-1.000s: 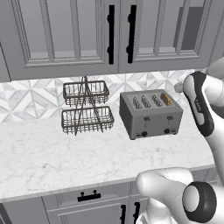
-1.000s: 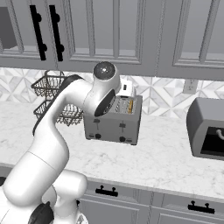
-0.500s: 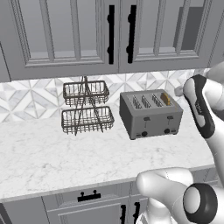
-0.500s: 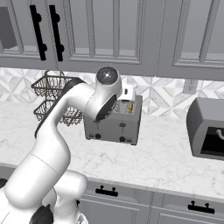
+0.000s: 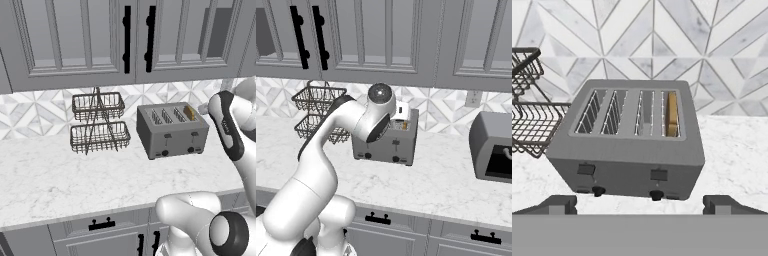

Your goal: Start the toaster. Once the lever pops up, take the bread to the plate on the dining counter.

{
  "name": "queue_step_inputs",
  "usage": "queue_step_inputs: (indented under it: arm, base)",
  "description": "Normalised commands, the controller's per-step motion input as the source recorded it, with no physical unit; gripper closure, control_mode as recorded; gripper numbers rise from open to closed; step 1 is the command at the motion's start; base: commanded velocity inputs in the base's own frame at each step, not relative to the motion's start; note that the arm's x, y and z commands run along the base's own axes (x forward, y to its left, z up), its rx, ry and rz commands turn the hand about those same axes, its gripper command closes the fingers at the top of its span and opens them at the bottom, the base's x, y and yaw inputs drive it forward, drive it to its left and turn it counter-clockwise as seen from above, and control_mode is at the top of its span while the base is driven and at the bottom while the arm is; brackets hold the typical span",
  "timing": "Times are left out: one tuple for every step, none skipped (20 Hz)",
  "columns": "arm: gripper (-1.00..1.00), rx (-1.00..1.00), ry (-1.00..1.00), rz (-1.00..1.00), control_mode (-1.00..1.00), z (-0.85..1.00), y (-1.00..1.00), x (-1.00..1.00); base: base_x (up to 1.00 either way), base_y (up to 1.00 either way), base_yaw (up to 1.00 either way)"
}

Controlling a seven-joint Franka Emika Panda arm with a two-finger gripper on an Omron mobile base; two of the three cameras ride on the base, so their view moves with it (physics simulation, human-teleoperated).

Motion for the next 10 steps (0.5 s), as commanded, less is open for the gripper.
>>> queue_step_inputs:
  arm:
    - [-1.00, 0.00, 0.00, 0.00, -1.00, -0.32, 0.00, 0.08]
    - [-1.00, 0.00, 0.00, 0.00, -1.00, -0.31, 0.00, 0.08]
    - [-1.00, 0.00, 0.00, 0.00, -1.00, -0.31, 0.00, 0.09]
    - [-1.00, 0.00, 0.00, 0.00, -1.00, -0.31, 0.00, 0.08]
    - [-1.00, 0.00, 0.00, 0.00, -1.00, -0.26, 0.00, 0.08]
    - [-1.00, 0.00, 0.00, 0.00, -1.00, -0.17, 0.00, 0.09]
    - [-1.00, 0.00, 0.00, 0.00, -1.00, -0.06, 0.00, 0.10]
    - [-1.00, 0.00, 0.00, 0.00, -1.00, -0.01, 0.00, 0.11]
    - [-1.00, 0.00, 0.00, 0.00, -1.00, 0.00, 0.00, 0.12]
    - [-1.00, 0.00, 0.00, 0.00, -1.00, 0.00, 0.00, 0.12]
  base:
    - [0.00, 0.00, 0.00]
    - [0.00, 0.00, 0.00]
    - [0.00, 0.00, 0.00]
    - [0.00, 0.00, 0.00]
    - [0.00, 0.00, 0.00]
    - [0.00, 0.00, 0.00]
    - [0.00, 0.00, 0.00]
    - [0.00, 0.00, 0.00]
    - [0.00, 0.00, 0.00]
    - [0.00, 0.00, 0.00]
